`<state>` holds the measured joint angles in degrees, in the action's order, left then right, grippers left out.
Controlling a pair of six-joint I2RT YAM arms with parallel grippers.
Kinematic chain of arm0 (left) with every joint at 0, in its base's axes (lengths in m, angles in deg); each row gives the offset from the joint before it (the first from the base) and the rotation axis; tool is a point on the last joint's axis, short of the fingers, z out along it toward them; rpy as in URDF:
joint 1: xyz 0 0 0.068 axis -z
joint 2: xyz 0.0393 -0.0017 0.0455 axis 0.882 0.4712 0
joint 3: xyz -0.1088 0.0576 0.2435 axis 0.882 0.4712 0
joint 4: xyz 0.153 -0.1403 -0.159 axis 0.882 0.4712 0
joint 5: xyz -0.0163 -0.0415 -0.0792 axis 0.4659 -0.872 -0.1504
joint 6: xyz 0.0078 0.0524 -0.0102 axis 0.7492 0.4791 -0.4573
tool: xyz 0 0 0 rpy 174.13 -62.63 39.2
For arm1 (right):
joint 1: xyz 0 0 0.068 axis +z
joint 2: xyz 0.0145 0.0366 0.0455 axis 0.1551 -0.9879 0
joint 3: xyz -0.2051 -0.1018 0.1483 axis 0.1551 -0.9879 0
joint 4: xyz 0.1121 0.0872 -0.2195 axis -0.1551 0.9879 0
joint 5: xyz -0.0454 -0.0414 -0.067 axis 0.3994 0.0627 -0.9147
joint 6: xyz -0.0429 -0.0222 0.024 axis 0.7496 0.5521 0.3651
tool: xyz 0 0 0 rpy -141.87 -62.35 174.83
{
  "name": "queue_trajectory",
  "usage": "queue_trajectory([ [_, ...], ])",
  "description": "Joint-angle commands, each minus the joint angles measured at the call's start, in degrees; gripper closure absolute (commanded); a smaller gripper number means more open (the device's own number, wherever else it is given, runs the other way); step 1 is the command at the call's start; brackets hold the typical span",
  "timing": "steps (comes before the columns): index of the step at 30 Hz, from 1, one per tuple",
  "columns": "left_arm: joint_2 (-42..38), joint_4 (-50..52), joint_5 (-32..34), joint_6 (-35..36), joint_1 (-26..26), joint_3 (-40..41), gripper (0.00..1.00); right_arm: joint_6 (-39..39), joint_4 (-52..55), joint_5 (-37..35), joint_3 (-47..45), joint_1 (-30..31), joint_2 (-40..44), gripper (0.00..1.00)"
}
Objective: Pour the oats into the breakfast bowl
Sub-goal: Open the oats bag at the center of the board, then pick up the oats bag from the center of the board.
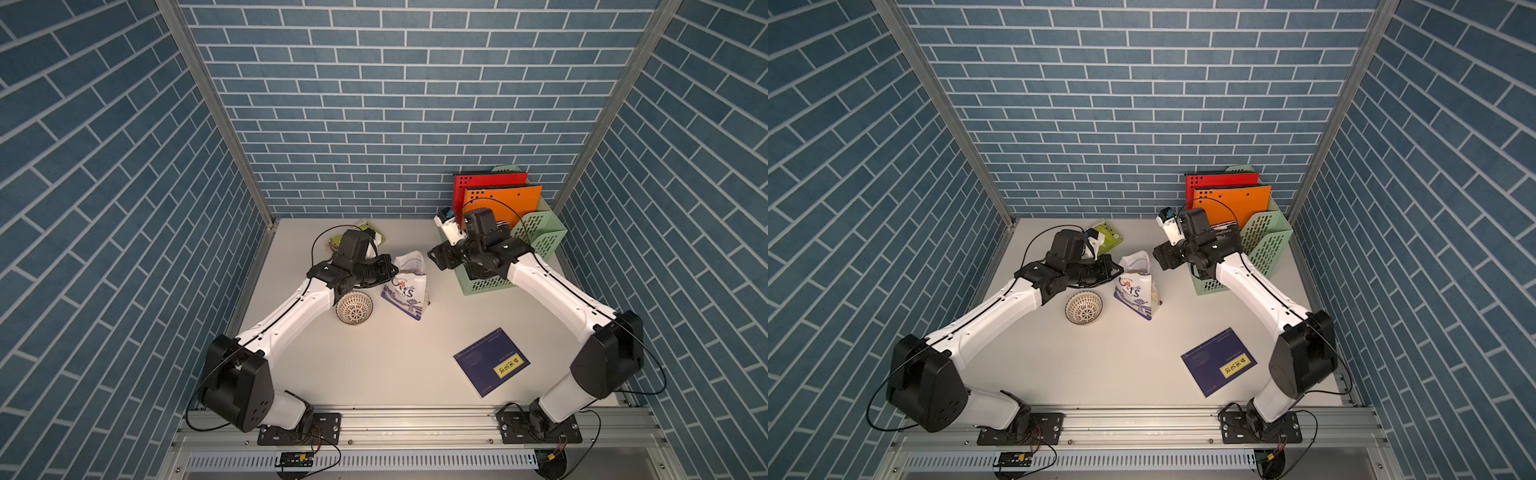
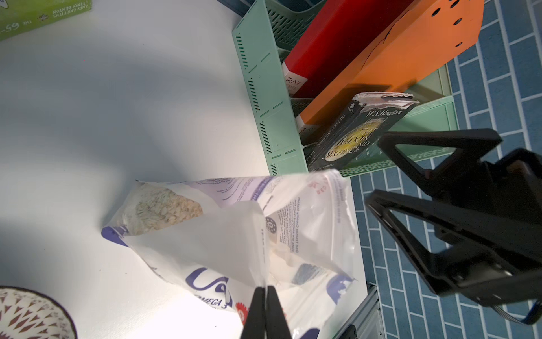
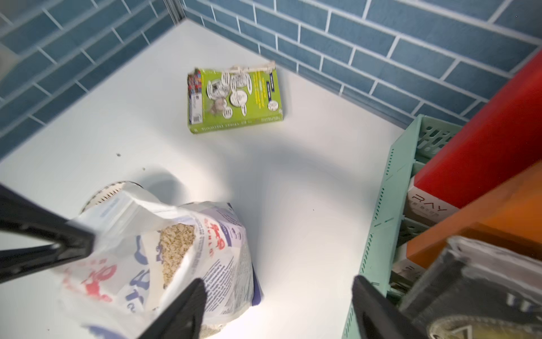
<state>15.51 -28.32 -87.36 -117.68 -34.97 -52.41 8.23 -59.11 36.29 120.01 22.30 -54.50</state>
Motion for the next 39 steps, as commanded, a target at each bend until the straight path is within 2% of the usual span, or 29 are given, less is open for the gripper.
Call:
queue_trajectory([
  [1,0.0,-1.7,-0.1,0.8,-0.1,-2.5,1.00,-2.8,-15.9,8.4,-12.0,-1.4,8.4,0.08],
  [5,-0.1,-1.0,-0.1,1.1,0.0,-3.2,1.00,-2.8,-34.4,10.8,-30.9,-1.3,16.9,0.02],
  [8,0.1,-0.5,-0.3,1.3,0.0,-3.7,1.00,-1.2,-56.7,11.8,-48.2,0.9,21.7,0.00],
  [10,0.1,-0.4,-0.3,1.4,0.0,-4.0,1.00,0.8,-67.7,8.2,-55.7,3.6,21.8,0.00],
  [12,0.0,-0.3,-0.3,1.4,0.0,-4.1,1.00,3.3,-73.7,6.4,-59.0,5.9,19.1,0.00],
  [20,0.2,0.6,-0.5,1.8,0.0,-4.1,1.00,4.4,-88.3,4.5,-58.2,8.2,2.3,0.00],
  [25,0.2,1.2,-0.5,1.9,0.1,-4.3,1.00,4.9,-96.2,8.4,-55.5,8.5,-7.2,0.00],
  [33,0.2,1.9,-0.6,2.0,0.2,-4.6,1.00,3.6,-99.1,10.4,-47.2,9.8,-18.4,0.00],
  [39,0.2,1.8,-0.4,1.8,0.1,-4.7,1.00,1.5,-102.4,10.8,-45.2,10.1,-24.6,0.00],
])
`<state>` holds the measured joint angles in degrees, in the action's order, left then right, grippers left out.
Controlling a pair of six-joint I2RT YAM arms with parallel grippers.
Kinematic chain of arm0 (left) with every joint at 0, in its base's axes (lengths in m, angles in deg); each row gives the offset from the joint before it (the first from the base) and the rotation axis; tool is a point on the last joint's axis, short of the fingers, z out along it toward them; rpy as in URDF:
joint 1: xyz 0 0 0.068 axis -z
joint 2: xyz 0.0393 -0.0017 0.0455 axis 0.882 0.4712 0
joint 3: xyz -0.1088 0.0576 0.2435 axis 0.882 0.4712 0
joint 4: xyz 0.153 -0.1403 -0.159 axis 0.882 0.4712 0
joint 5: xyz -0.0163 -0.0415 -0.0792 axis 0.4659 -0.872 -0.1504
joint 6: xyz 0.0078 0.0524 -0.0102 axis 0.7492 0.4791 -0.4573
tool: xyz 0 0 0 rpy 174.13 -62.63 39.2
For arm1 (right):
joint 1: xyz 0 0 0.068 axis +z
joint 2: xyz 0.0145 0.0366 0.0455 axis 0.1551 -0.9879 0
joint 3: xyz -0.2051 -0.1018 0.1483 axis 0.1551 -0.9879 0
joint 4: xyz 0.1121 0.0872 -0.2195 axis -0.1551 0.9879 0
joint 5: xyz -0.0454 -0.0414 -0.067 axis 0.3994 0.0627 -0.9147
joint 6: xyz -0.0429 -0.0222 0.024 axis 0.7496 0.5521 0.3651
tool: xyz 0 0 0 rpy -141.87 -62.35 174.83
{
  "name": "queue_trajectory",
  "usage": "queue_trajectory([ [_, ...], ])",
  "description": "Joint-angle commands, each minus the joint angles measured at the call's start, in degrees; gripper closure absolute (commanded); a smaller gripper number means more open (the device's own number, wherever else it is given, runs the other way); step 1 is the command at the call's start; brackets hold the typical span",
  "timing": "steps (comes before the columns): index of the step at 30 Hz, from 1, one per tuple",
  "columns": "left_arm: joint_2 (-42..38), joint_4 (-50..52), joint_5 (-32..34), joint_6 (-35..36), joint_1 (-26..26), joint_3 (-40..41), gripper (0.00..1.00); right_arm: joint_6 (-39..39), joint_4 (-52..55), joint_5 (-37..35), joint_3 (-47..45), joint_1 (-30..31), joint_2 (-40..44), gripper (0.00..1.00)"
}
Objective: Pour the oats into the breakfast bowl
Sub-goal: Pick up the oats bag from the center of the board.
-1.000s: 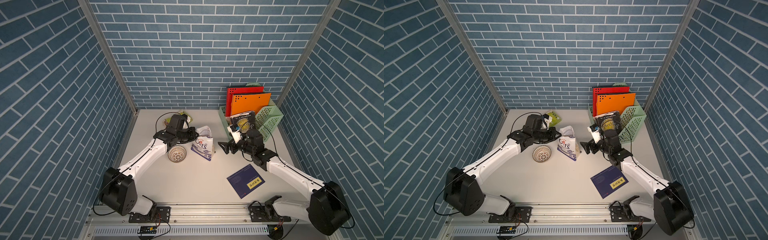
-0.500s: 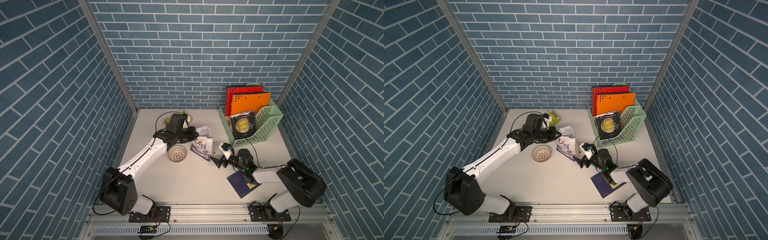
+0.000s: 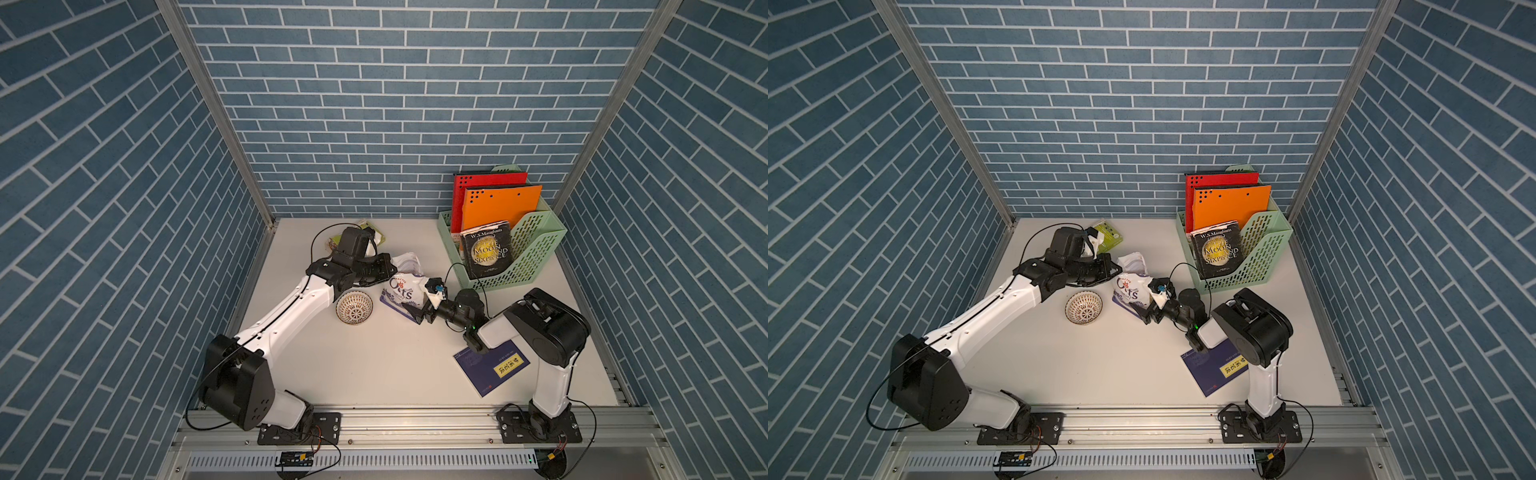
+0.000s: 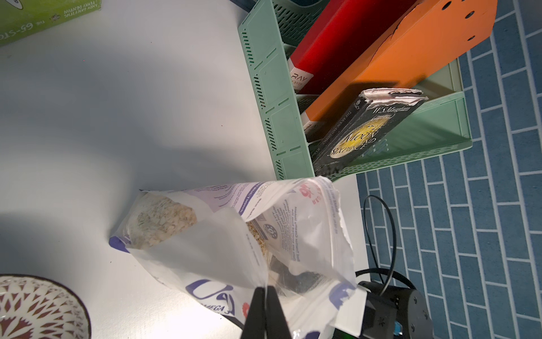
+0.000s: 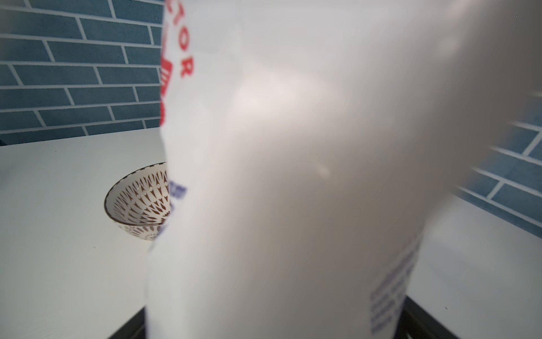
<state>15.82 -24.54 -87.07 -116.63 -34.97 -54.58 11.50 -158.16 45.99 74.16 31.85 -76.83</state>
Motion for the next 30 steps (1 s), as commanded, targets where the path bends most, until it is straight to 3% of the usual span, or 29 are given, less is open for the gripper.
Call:
queue_trajectory([
  [1,-0.1,-2.1,-0.6,0.7,0.2,-2.6,1.00,-1.9,-3.5,1.1,0.8,0.8,-3.1,0.00],
  [5,-0.1,-2.4,-0.3,0.5,0.2,-2.8,1.00,-2.2,-2.7,0.7,0.8,1.4,-4.7,0.02],
  [8,-0.2,-2.4,-0.1,0.5,0.2,-2.9,1.00,-2.3,-1.8,0.9,1.2,1.5,-5.3,0.08],
  [11,-0.4,-2.2,0.2,0.5,0.2,-3.0,1.00,-2.1,0.1,0.8,1.8,1.5,-5.0,0.23],
  [16,-0.7,0.6,1.0,1.9,0.2,-4.0,1.00,0.2,6.7,0.7,2.6,1.1,-2.6,0.56],
  [19,-1.1,4.6,1.5,3.6,0.1,-5.3,1.00,2.1,10.8,1.1,2.9,-0.2,-1.1,0.69],
  [28,-2.3,10.6,-0.2,7.2,0.0,-5.0,1.00,6.6,19.4,0.1,3.6,-2.7,4.7,0.92],
  [30,-2.9,10.2,0.0,7.7,0.0,-4.9,0.96,8.0,21.4,-0.6,4.0,-2.9,6.2,0.96],
])
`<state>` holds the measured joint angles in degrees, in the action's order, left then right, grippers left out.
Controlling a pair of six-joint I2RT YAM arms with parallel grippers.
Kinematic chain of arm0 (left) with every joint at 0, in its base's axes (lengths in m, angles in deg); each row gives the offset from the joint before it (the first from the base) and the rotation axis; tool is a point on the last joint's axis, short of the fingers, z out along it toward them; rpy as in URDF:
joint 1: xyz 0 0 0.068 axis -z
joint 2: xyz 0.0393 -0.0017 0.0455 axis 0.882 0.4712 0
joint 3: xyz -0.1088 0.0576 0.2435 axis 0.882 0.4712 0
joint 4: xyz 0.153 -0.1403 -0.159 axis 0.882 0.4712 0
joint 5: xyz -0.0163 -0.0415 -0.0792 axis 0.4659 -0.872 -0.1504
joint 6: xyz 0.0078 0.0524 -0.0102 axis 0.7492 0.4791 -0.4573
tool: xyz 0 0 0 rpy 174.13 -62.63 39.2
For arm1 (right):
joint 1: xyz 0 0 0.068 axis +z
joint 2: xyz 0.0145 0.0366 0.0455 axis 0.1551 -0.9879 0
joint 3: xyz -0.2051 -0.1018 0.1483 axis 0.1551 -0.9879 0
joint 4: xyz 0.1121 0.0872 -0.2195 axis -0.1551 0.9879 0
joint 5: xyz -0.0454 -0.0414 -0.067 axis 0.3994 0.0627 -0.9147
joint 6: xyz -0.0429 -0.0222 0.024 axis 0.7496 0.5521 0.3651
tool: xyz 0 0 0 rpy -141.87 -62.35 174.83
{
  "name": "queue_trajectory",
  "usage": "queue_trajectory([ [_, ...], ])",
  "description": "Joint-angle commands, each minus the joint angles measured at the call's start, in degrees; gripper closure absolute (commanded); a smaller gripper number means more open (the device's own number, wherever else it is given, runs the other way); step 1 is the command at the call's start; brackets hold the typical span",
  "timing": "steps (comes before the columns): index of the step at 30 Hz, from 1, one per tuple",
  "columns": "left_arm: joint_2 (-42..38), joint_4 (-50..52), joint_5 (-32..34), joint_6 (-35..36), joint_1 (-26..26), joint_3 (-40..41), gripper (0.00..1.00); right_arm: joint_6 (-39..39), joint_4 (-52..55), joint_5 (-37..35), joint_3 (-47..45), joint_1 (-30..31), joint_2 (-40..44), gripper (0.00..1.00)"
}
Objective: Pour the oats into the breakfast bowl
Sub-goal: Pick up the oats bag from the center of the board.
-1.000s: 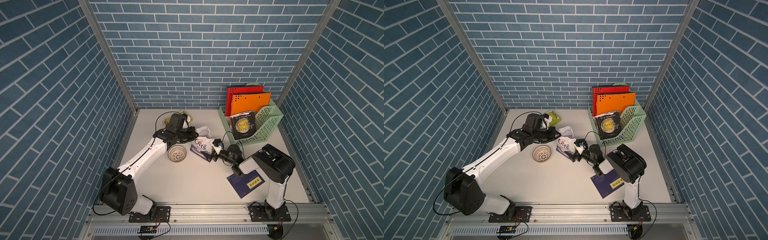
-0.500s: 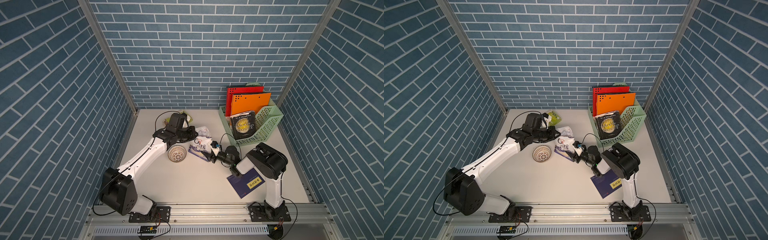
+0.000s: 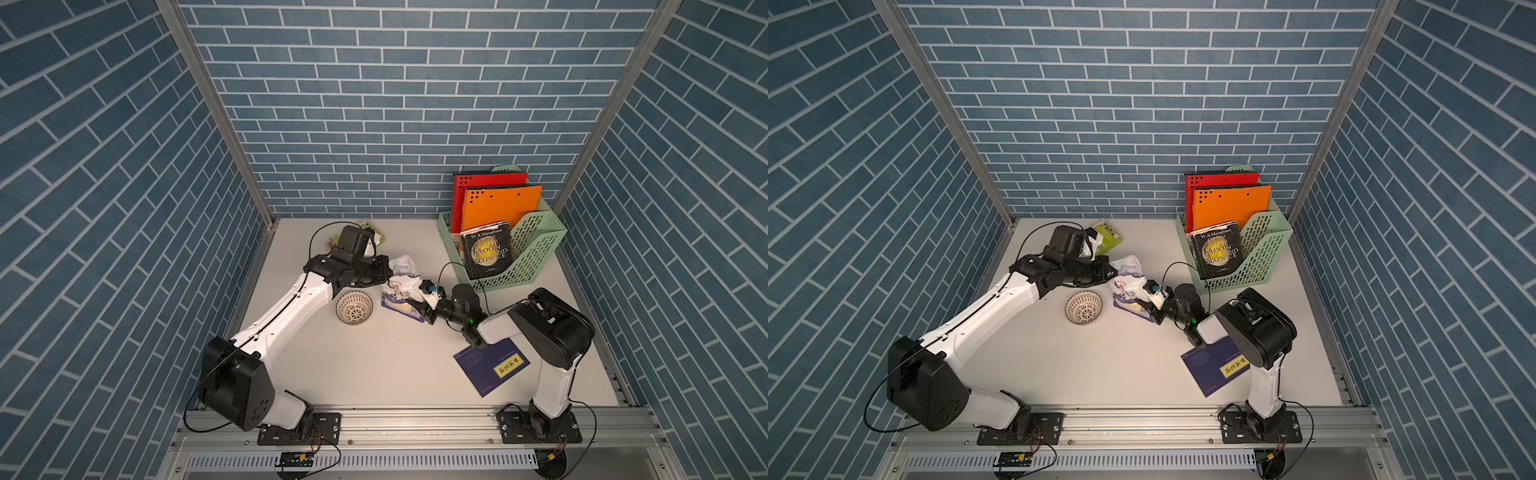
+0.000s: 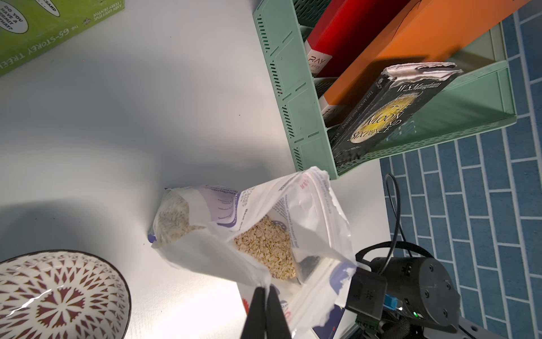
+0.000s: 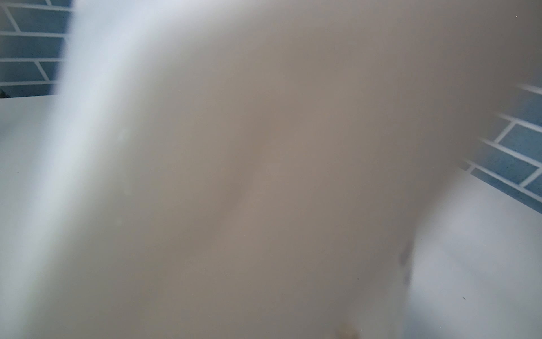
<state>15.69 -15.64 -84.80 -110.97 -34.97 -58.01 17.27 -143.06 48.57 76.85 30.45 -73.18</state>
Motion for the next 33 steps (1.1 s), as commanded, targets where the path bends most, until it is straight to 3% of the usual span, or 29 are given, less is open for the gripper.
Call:
queue_trajectory([
  [1,-3.1,0.7,-1.9,2.3,0.1,-1.5,0.93,3.1,7.4,-3.5,1.5,-1.5,3.6,0.97],
  [6,-6.4,-0.5,3.2,4.8,-0.4,-1.9,0.66,9.6,17.4,-6.1,3.7,-1.5,9.0,1.00],
  [8,-8.5,-1.4,4.9,5.4,-1.0,-1.5,0.63,12.5,23.3,-7.2,5.2,-1.5,11.1,1.00],
  [11,-12.4,-3.4,8.7,5.7,-2.3,0.3,0.49,17.3,33.3,-9.1,8.2,-1.5,14.2,1.00],
  [16,-18.5,-5.4,14.4,3.7,-7.0,7.0,0.21,23.2,47.5,-13.6,12.6,-1.4,19.5,1.00],
  [19,-20.8,-7.6,12.7,0.9,-11.7,13.9,0.12,25.5,53.0,-16.3,14.0,-1.5,22.9,1.00],
  [27,-25.0,-25.5,4.5,-5.6,-20.7,33.4,0.01,30.6,68.9,-23.0,20.7,-0.6,28.4,1.00],
  [33,-21.1,-30.6,3.7,-5.3,-21.4,38.2,0.01,29.4,71.9,-22.4,22.5,-0.4,30.5,1.00],
])
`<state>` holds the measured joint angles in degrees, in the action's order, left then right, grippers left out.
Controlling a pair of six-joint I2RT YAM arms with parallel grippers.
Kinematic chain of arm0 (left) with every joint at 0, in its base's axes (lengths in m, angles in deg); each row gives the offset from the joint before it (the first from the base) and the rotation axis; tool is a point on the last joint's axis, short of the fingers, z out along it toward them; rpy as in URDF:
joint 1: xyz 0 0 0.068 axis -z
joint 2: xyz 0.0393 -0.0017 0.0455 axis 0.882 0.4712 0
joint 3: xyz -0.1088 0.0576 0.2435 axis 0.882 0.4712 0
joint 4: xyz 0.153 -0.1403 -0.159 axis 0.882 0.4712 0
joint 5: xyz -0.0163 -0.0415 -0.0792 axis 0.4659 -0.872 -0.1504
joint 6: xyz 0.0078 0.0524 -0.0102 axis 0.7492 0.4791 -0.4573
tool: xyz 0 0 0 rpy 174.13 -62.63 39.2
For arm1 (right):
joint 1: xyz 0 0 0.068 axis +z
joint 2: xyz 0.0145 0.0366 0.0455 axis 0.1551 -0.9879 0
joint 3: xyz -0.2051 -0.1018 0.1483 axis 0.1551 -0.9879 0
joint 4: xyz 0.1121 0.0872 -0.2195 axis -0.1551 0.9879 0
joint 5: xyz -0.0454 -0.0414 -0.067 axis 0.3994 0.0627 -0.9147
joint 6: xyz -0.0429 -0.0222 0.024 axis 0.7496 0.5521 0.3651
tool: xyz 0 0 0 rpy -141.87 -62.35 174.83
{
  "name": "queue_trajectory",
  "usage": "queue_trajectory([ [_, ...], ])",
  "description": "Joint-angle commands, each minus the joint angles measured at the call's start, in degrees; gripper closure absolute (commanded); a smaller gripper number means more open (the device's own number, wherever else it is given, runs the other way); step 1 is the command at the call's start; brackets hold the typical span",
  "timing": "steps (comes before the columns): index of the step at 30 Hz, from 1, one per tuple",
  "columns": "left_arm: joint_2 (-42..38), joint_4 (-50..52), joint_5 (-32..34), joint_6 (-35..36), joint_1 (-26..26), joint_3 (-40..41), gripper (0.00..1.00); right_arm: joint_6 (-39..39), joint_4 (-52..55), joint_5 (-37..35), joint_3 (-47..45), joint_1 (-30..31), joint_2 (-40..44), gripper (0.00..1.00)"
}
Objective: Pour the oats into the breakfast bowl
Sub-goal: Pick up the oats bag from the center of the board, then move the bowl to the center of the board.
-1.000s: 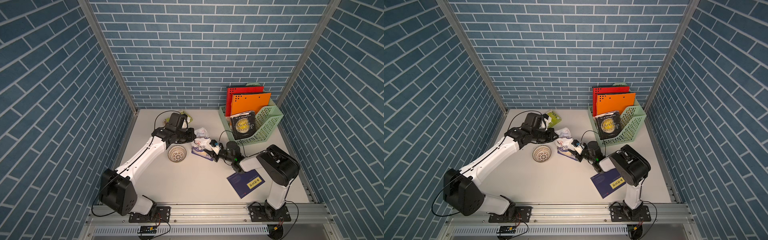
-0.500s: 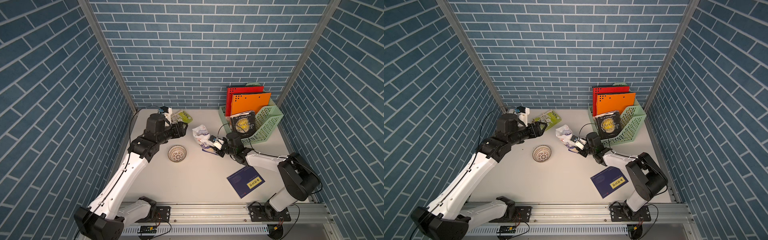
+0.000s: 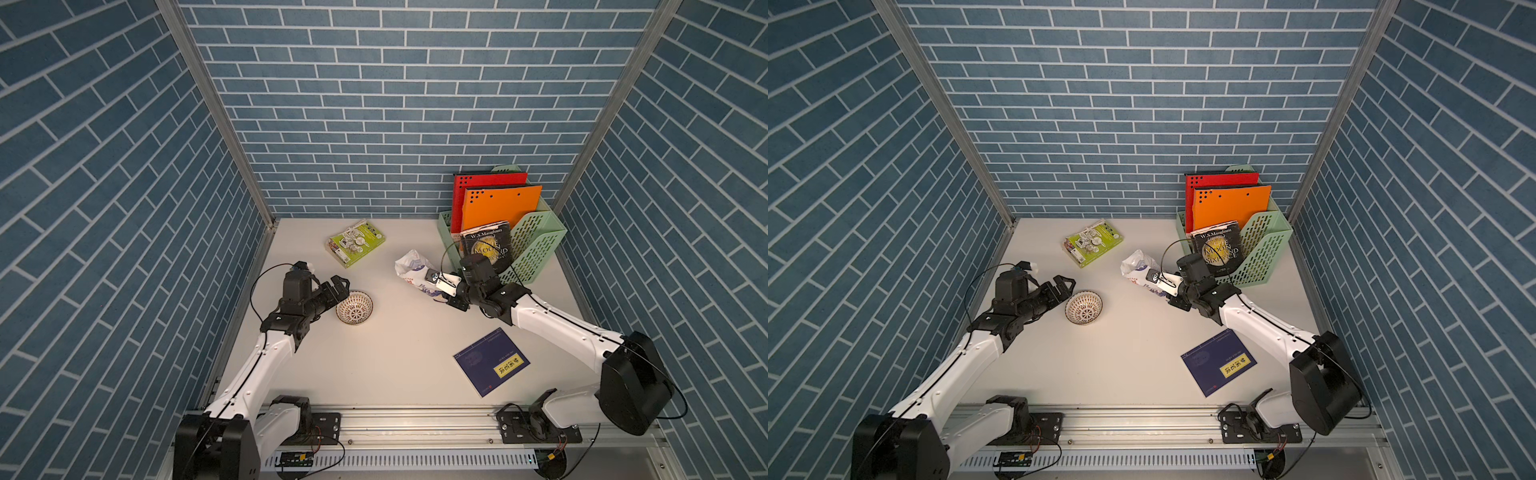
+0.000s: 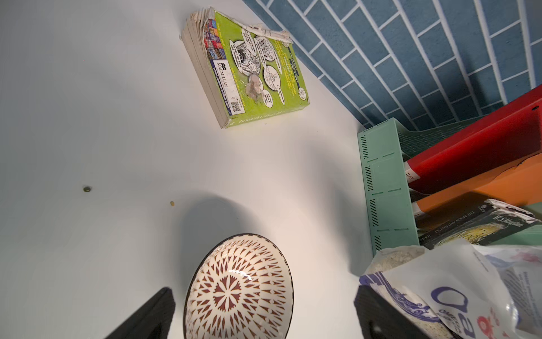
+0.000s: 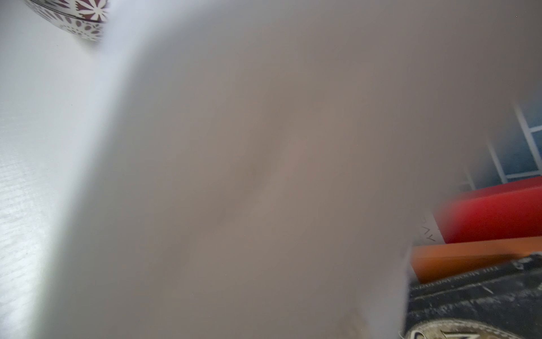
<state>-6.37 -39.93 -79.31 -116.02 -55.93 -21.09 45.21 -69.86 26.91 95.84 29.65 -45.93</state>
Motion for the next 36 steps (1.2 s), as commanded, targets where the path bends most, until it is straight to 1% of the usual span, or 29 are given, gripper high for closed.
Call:
queue_trajectory([
  [1,2.0,-7.5,-2.7,-0.3,-0.4,2.1,0.01,1.2,-1.1,-0.7,3.6,0.5,3.4,1.00],
  [3,4.7,-9.9,-5.3,-1.0,-0.3,3.8,0.01,0.8,-0.5,-0.5,3.9,0.7,3.5,1.00],
  [5,6.7,-11.9,-6.6,-2.0,-0.3,5.1,0.01,0.7,0.8,-0.5,4.6,1.1,3.4,1.00],
  [10,7.2,-13.5,-4.4,-2.3,-0.3,7.7,0.01,0.8,4.8,-1.2,6.9,1.8,2.6,1.00],
  [16,9.0,-19.0,-7.3,-5.3,0.8,10.9,0.01,1.3,8.3,-1.6,8.7,2.1,2.1,1.00],
  [19,10.1,-20.3,-7.6,-6.2,2.5,10.5,0.01,2.7,10.8,-2.6,9.6,2.3,1.8,1.00],
  [25,12.7,-24.0,-7.8,-8.5,5.4,9.2,0.01,5.7,17.9,-7.2,13.9,2.5,0.0,1.00],
  [32,18.7,-27.9,-8.1,-10.0,10.3,6.4,0.01,9.1,23.8,-13.1,18.8,2.8,-2.1,1.00],
  [36,22.6,-30.5,-8.0,-11.4,12.9,3.1,0.01,10.6,25.8,-16.0,20.3,3.5,-3.2,1.00],
])
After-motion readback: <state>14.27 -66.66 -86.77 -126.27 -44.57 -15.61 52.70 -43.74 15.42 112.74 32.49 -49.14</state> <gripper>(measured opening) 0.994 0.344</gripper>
